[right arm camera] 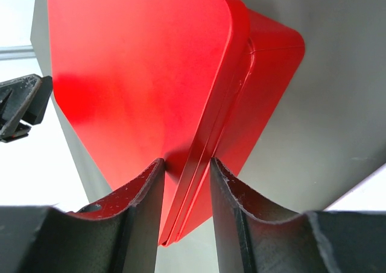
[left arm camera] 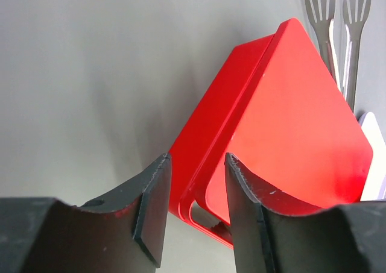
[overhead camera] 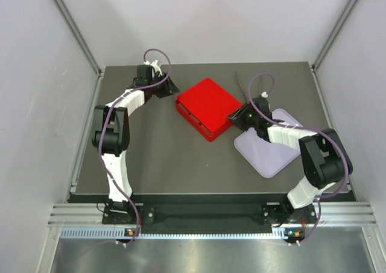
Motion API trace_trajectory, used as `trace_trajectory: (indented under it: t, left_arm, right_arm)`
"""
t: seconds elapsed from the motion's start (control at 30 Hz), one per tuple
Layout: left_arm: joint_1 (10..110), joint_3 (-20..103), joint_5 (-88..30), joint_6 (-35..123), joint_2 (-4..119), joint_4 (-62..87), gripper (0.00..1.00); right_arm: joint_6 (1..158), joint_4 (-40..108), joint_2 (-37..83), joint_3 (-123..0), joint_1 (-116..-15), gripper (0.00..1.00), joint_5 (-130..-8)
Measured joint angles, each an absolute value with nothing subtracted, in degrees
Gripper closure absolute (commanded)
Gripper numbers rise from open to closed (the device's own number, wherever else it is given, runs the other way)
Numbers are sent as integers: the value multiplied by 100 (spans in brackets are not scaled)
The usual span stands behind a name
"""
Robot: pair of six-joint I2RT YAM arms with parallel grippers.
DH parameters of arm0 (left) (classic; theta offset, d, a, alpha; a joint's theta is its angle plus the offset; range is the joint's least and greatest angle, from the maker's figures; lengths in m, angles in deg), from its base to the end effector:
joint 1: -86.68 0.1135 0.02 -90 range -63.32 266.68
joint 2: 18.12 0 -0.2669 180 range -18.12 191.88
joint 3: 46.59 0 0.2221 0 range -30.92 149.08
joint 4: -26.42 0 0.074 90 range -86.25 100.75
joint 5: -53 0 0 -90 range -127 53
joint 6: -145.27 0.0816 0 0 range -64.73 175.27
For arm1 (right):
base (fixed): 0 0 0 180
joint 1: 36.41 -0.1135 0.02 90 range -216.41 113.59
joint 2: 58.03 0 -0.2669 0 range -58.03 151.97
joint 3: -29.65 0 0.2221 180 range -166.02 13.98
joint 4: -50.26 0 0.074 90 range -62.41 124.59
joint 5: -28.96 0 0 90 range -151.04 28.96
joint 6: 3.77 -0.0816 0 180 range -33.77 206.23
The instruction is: Pack the chocolate
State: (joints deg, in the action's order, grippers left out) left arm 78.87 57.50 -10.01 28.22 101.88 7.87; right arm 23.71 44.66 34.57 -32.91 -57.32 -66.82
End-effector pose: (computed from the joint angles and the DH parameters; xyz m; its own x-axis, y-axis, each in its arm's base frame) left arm 0.4785 -0.1030 0.2007 -0.7229 -0.3099 -0.6175 0.1831 0.7759 -0.6037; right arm 0.3245 0.1328 0.1785 -0.6340 0.7027 -0.3229 0.2838 0.5999 0.7481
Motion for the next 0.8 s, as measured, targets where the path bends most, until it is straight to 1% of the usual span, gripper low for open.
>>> trace_trajectory:
  t: [0.43, 0.8]
  left_arm:
    - [7873, 5750, -822, 2879, 10166, 731, 52]
    - [7869, 5750, -540, 2951, 10298, 772, 59]
  right_arm:
    - [2515, 4485, 3457, -3291, -5754, 66, -6877]
    - [2565, 4483, 3459, -3291, -5780, 66, -7003]
